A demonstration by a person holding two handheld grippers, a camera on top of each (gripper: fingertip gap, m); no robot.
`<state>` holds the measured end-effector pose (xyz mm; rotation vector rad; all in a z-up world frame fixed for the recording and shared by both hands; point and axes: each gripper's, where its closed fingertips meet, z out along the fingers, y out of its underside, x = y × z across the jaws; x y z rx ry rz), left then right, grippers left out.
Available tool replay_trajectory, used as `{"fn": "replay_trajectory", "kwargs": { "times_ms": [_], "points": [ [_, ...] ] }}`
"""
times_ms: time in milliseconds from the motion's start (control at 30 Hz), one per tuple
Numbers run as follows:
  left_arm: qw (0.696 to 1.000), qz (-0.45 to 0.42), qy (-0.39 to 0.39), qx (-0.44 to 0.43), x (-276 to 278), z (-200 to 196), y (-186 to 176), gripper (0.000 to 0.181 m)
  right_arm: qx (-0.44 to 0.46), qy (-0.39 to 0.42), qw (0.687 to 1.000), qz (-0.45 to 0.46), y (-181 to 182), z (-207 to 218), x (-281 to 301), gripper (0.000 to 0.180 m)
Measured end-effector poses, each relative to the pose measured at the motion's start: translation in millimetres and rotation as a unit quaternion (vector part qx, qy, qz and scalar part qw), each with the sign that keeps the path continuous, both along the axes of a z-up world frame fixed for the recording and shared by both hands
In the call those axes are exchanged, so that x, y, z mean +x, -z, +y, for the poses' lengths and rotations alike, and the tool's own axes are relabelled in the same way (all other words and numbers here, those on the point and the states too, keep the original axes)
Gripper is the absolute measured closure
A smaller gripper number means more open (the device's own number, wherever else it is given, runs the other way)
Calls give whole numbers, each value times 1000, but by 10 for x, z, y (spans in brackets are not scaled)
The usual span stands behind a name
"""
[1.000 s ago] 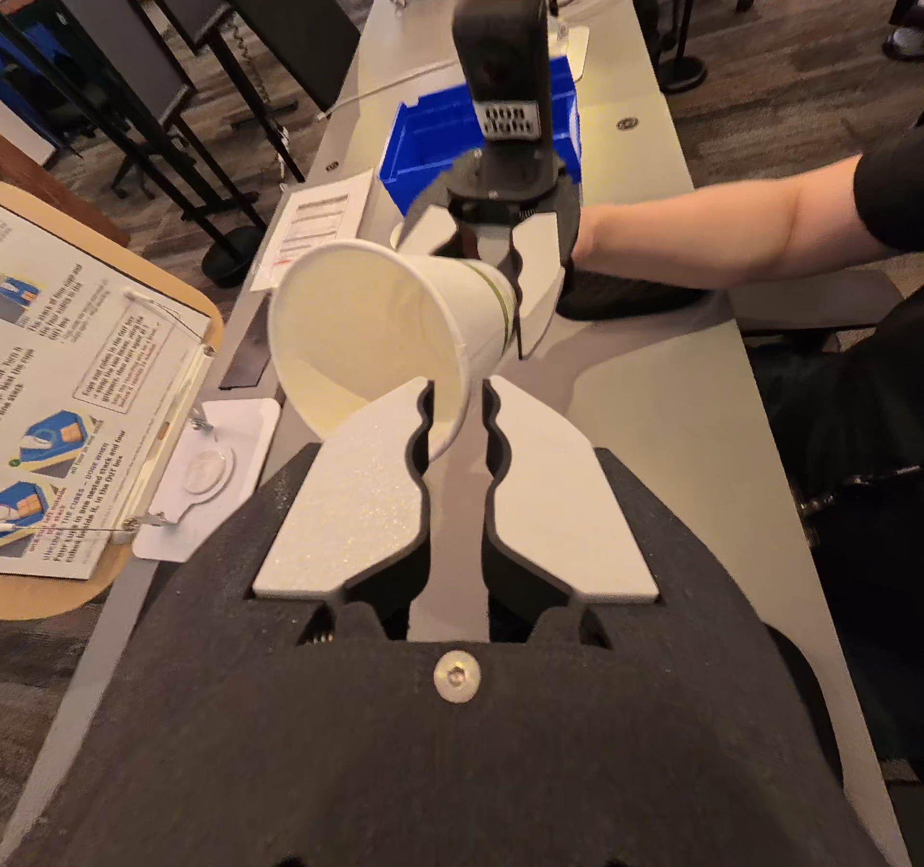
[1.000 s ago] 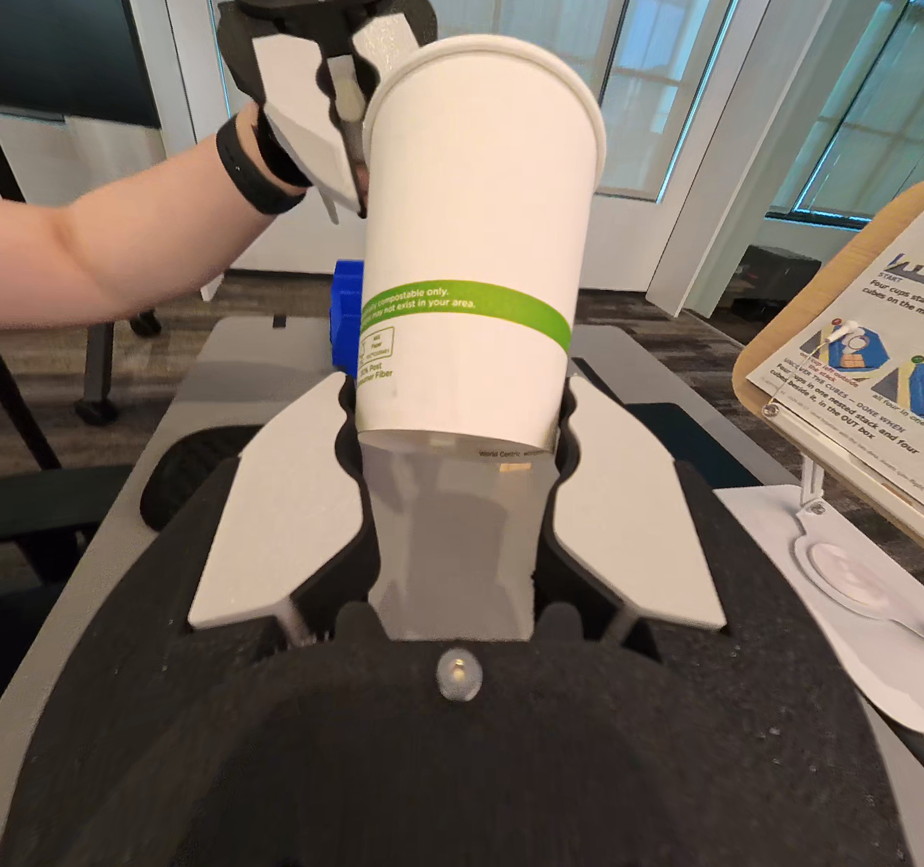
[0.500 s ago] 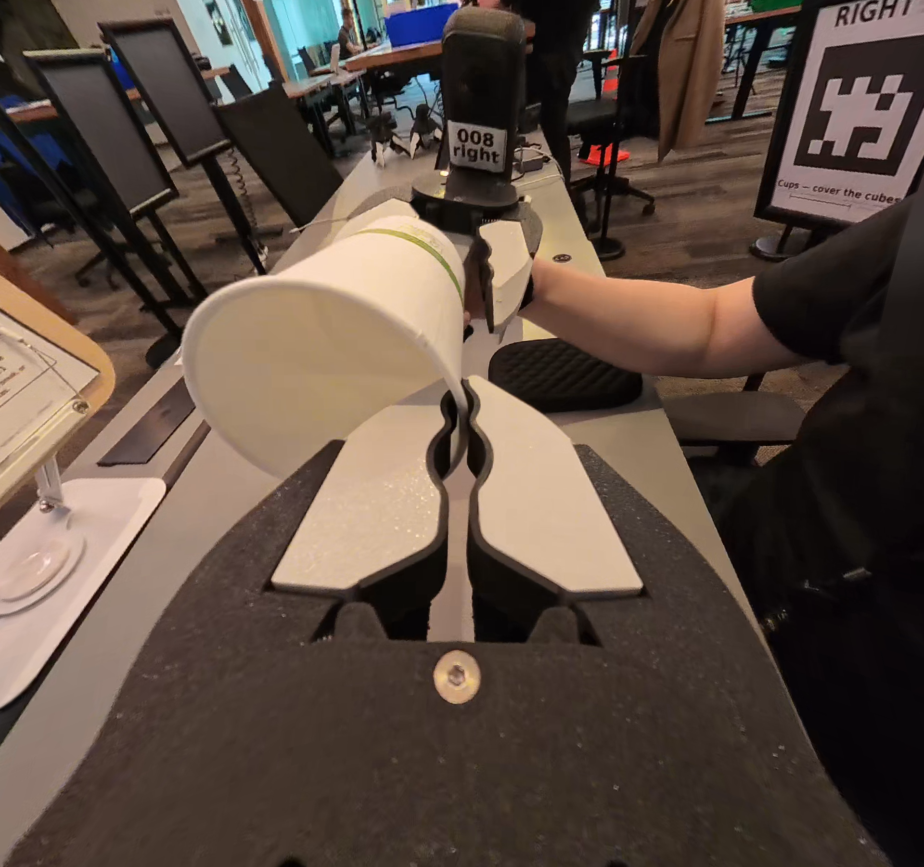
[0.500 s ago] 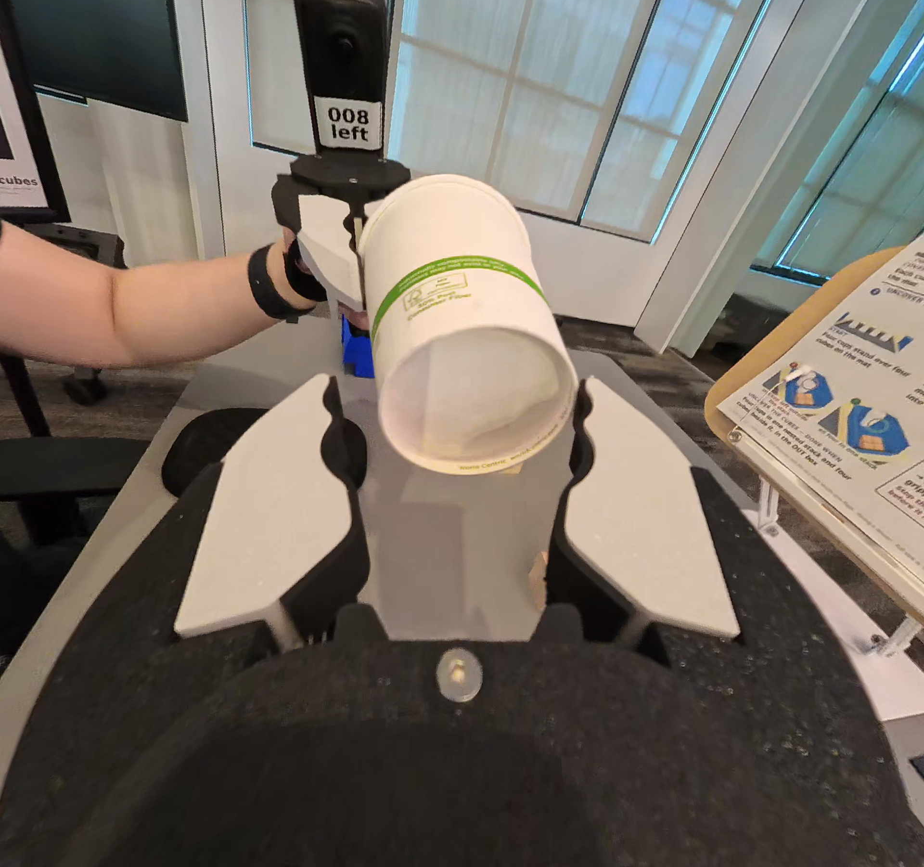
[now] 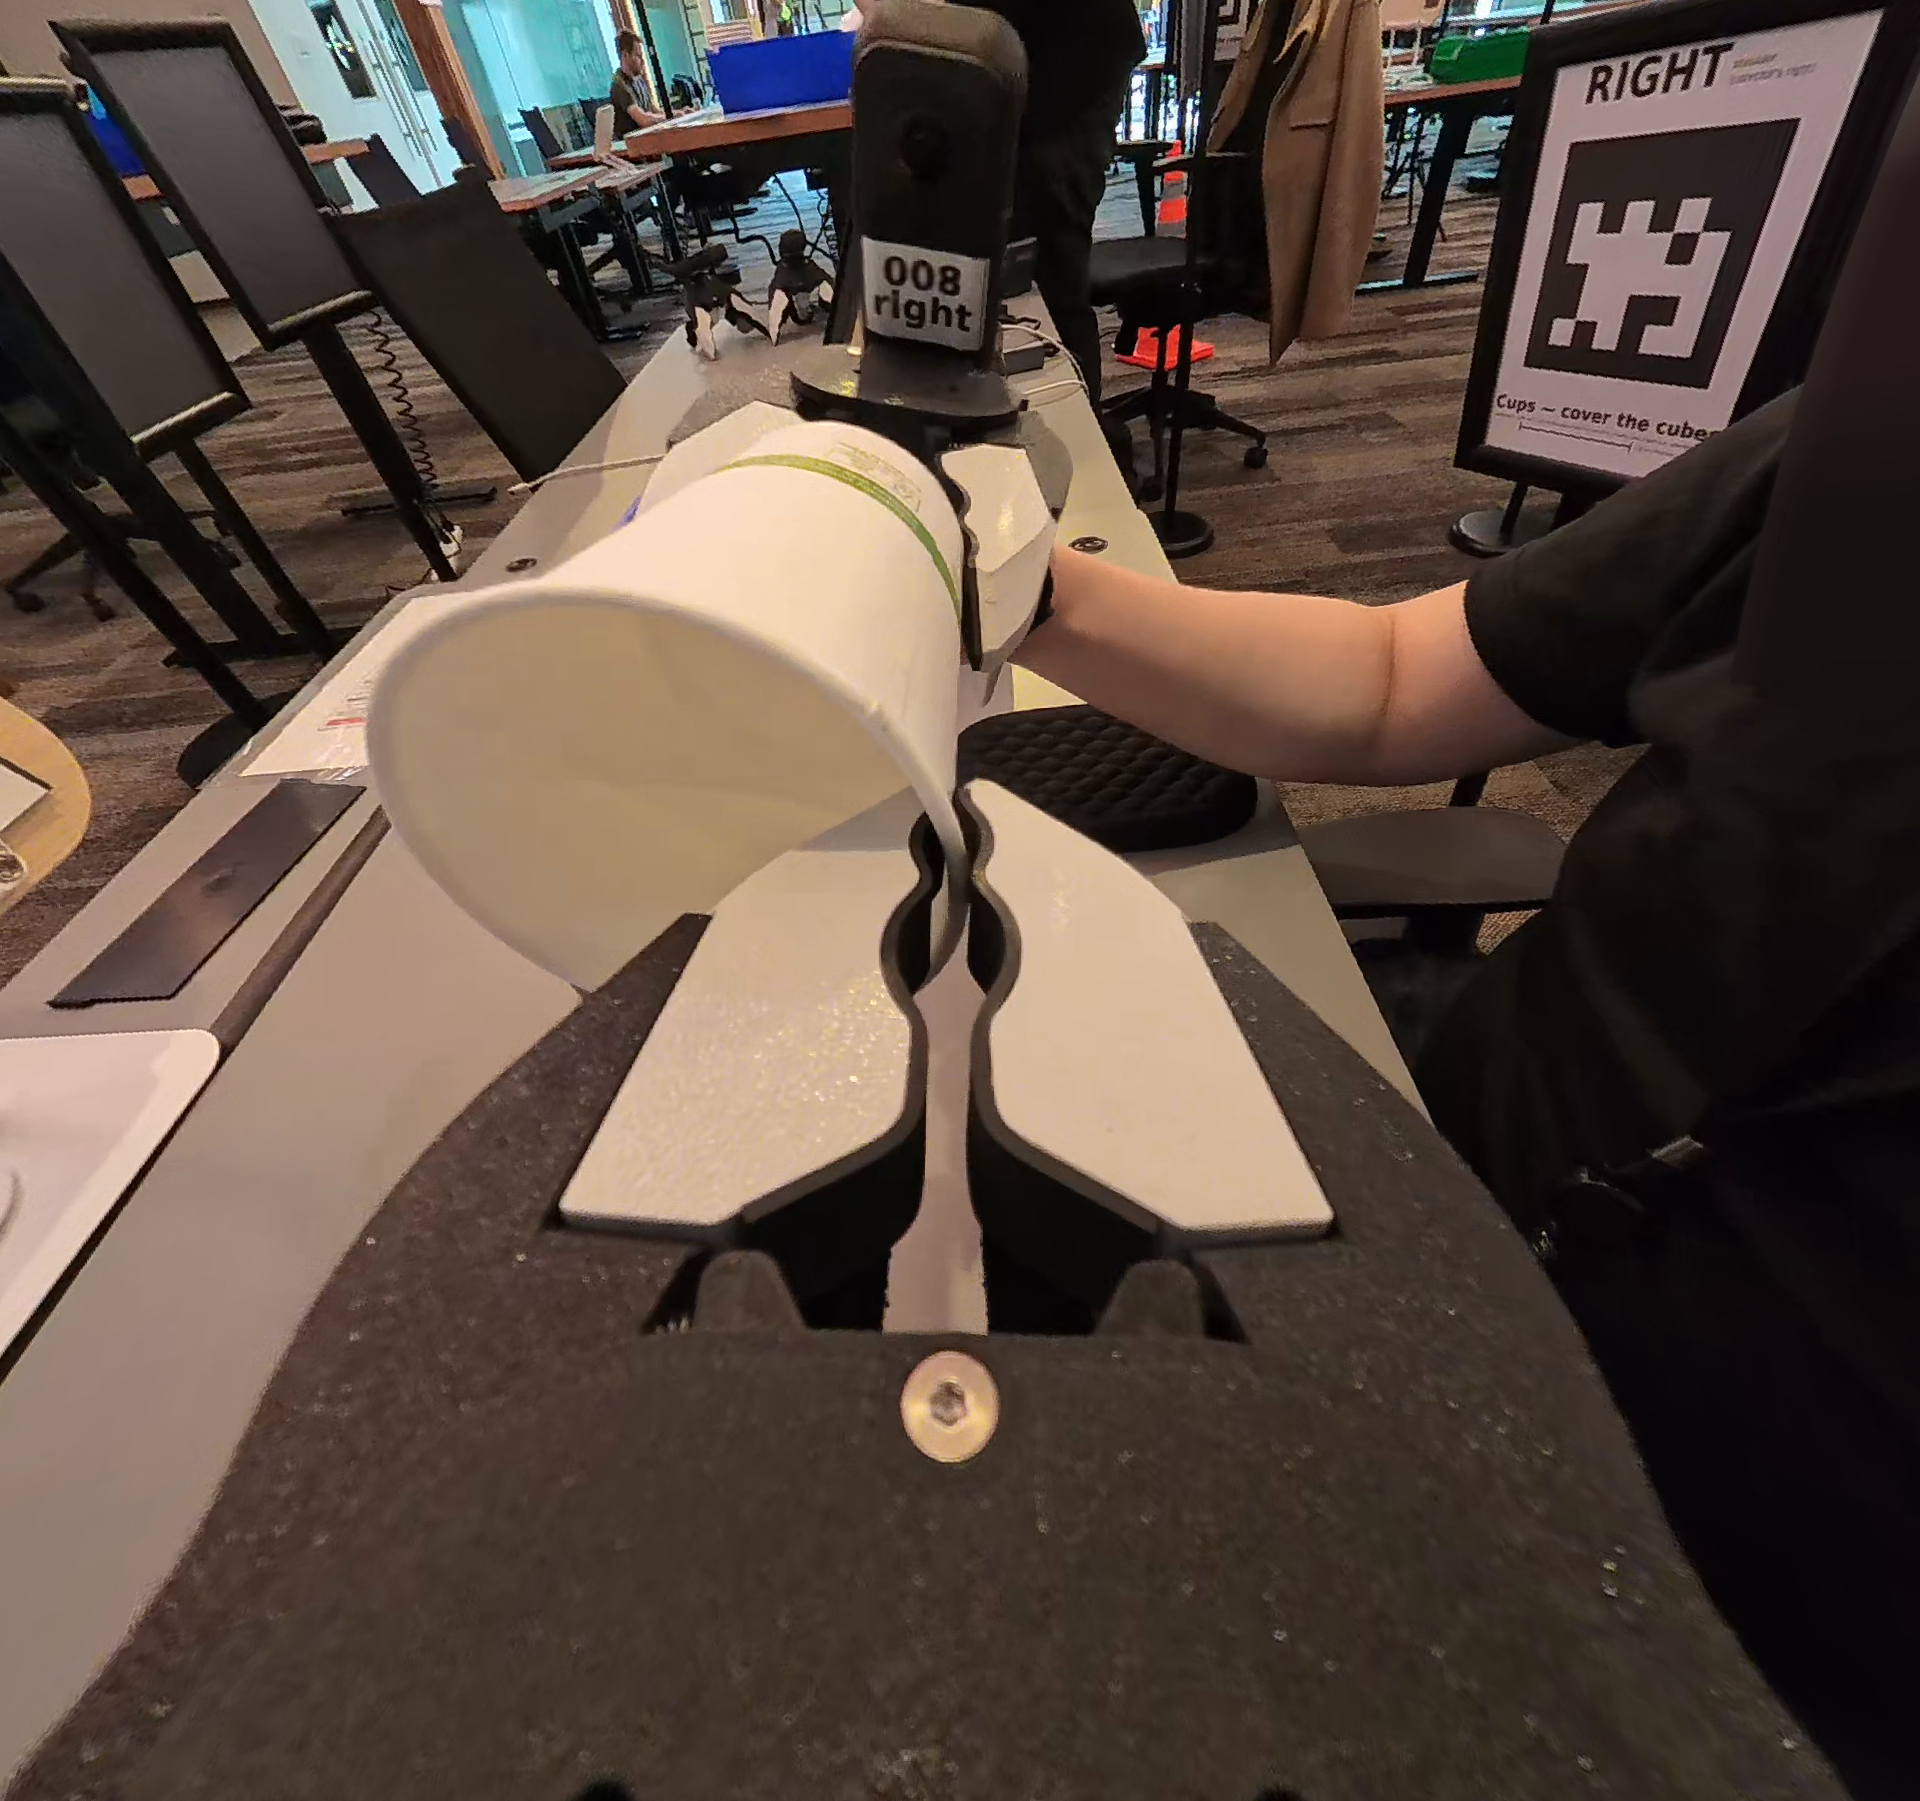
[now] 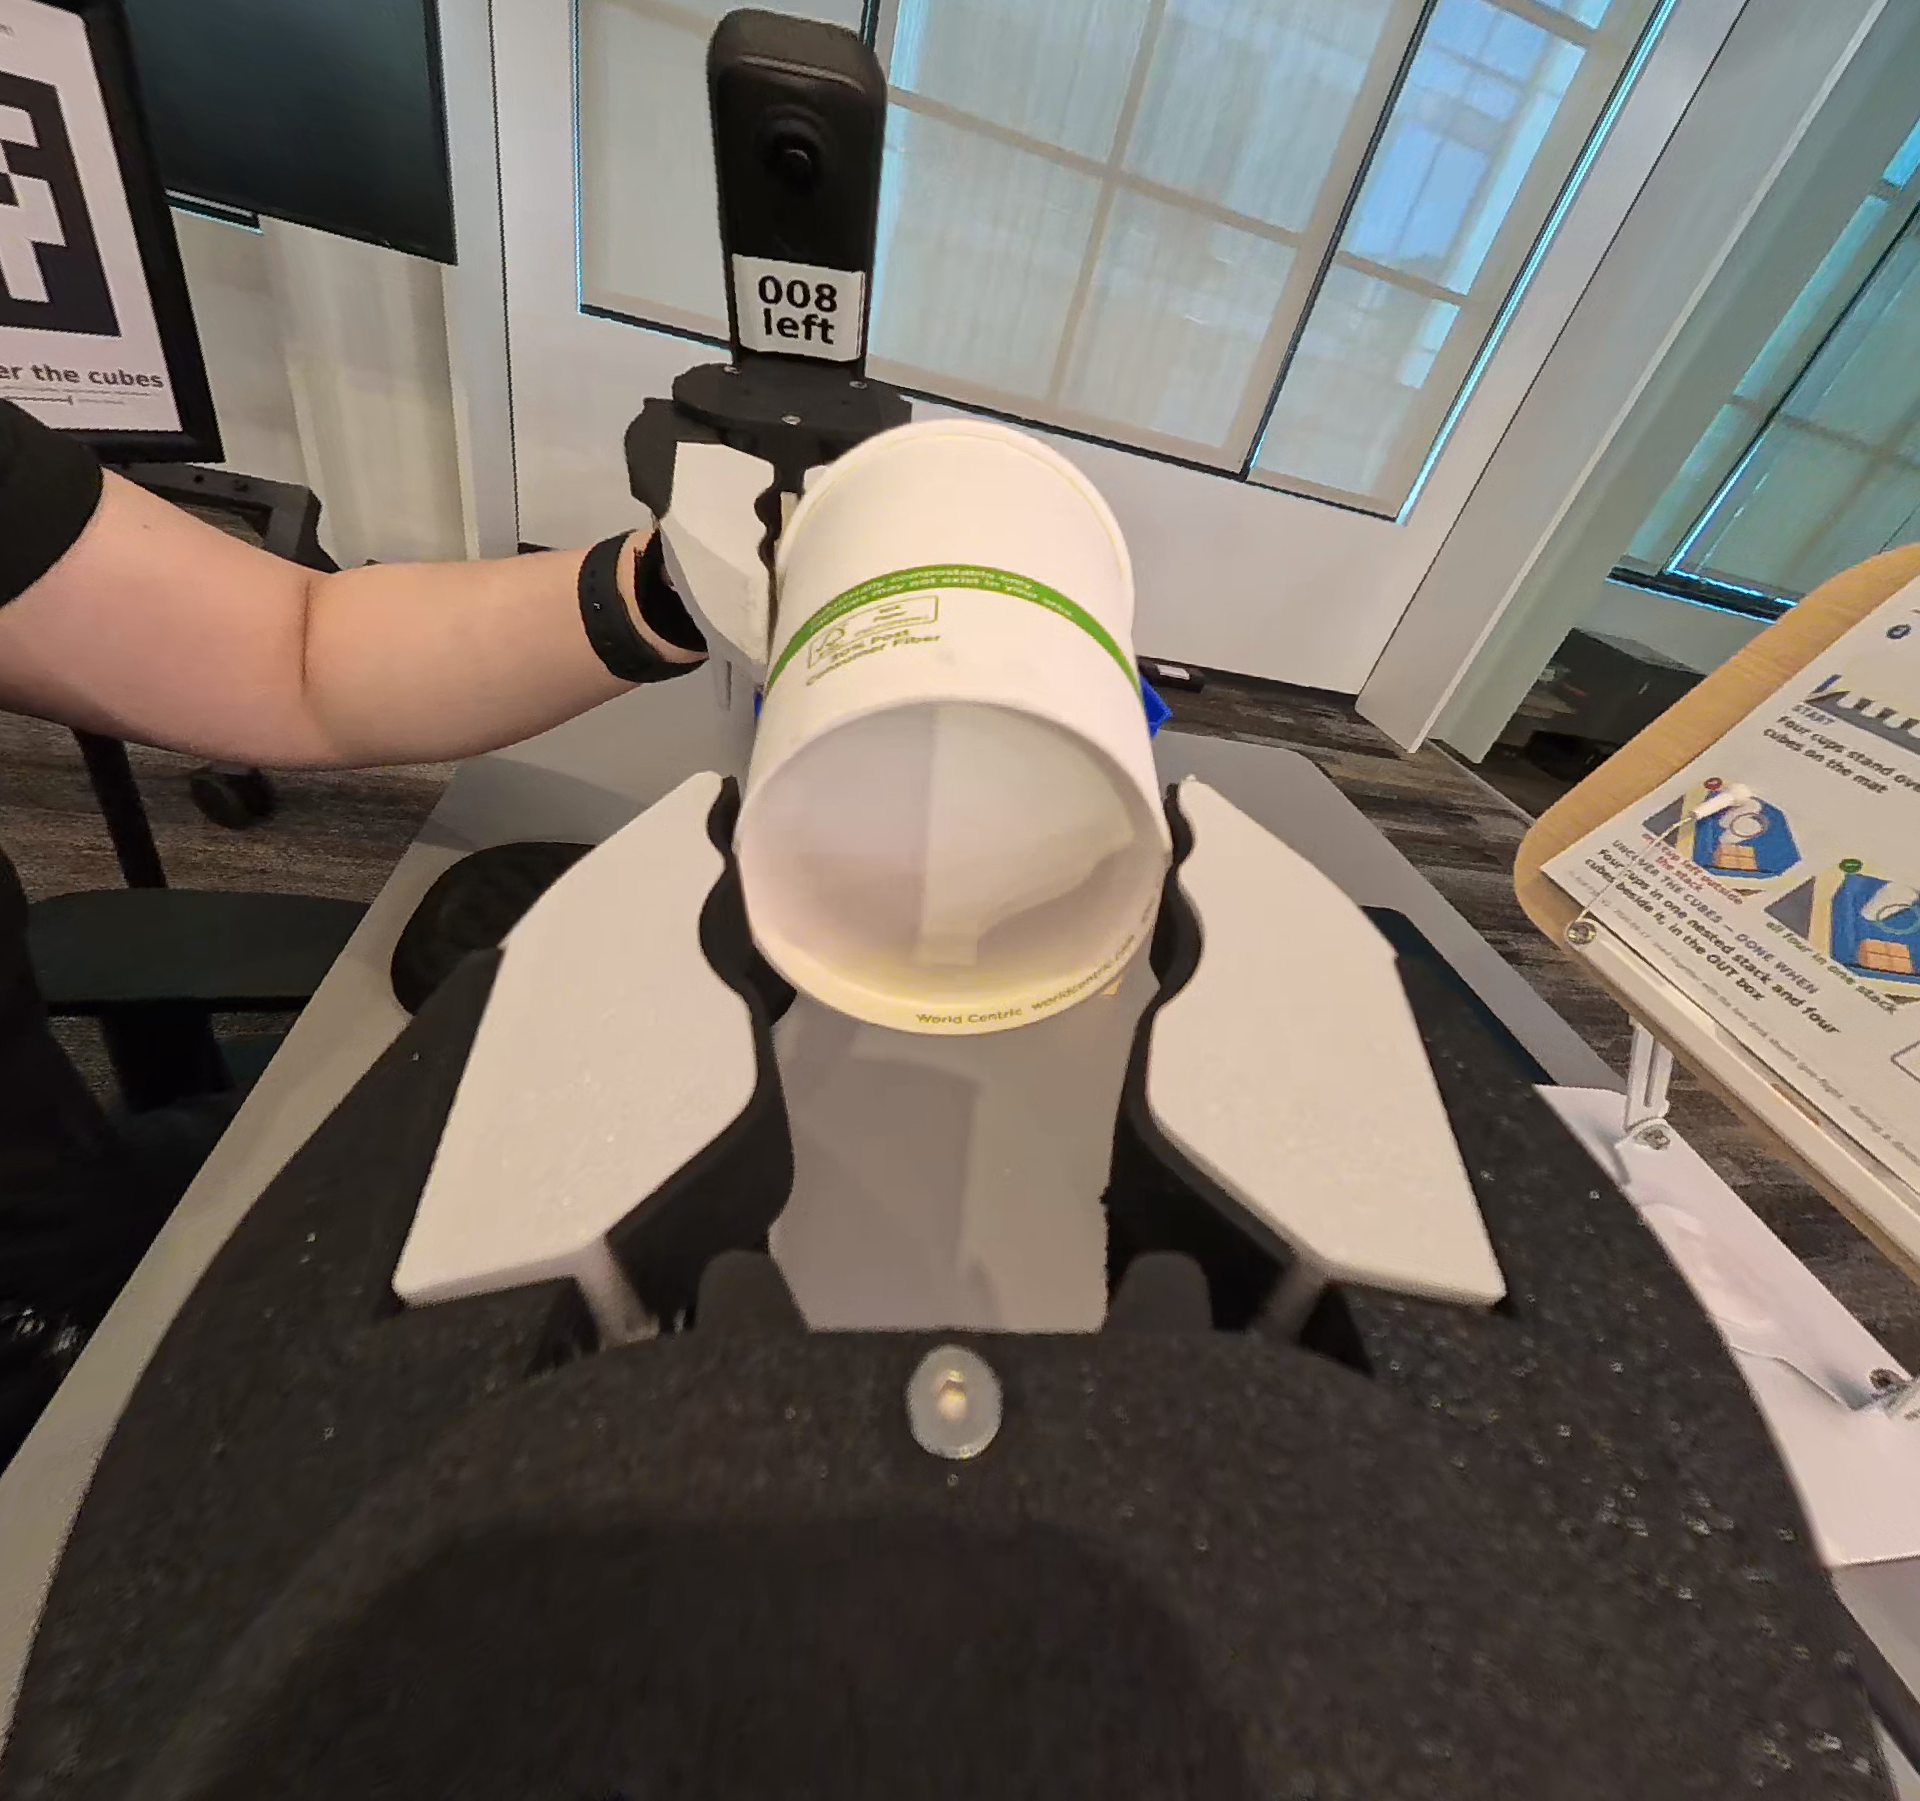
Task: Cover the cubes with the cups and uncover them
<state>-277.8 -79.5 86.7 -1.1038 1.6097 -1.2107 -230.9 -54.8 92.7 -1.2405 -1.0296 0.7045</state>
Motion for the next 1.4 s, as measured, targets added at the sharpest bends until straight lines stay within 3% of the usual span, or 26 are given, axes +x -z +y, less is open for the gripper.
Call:
{"fn": "replay_trajectory", "kwargs": {
  "times_ms": [67, 167, 233, 300, 367, 433, 533, 600, 733, 1000, 1200, 1400],
  "points": [
    [1000, 8, -13, 4, 15, 30, 23, 176, 5, 9, 1000, -3, 10, 8, 25, 104],
    [997, 49, -48, 21, 10, 125, 124, 149, 2, 26, 1000, -4, 32, 40, 125, 105],
    [989, 92, -103, 55, -47, 299, 210, 142, -8, 46, 999, -11, 81, 85, 246, 105],
    [959, 148, -205, 129, -203, 650, 274, 144, -17, 74, 997, -22, 138, 132, 414, 105],
    [886, 219, -330, 241, -502, 1114, 264, 151, -28, 104, 993, -40, 192, 184, 610, 104],
    [770, 291, -433, 367, -874, 1515, 134, 155, -39, 130, 989, -58, 223, 236, 805, 105],
    [609, 356, -489, 513, -1236, 1811, -106, 163, -61, 153, 983, -75, 224, 294, 1046, 104],
    [571, 371, -490, 544, -1314, 1870, -118, 169, -70, 166, 980, -88, 222, 314, 1174, 104],
    [588, 381, -502, 507, -1377, 1870, 18, 171, -70, 181, 976, -104, 200, 284, 1332, 104],
    [664, 308, -557, 393, -1351, 1850, -16, 169, -83, 194, 968, -137, 220, 197, 1419, 104],
    [663, 300, -565, 389, -1396, 1850, -89, 169, -105, 200, 950, -215, 258, 221, 1489, 104],
    [664, 295, -569, 385, -1414, 1832, -99, 169, -163, 190, 903, -348, 201, 414, 1616, 104]
  ]
}}
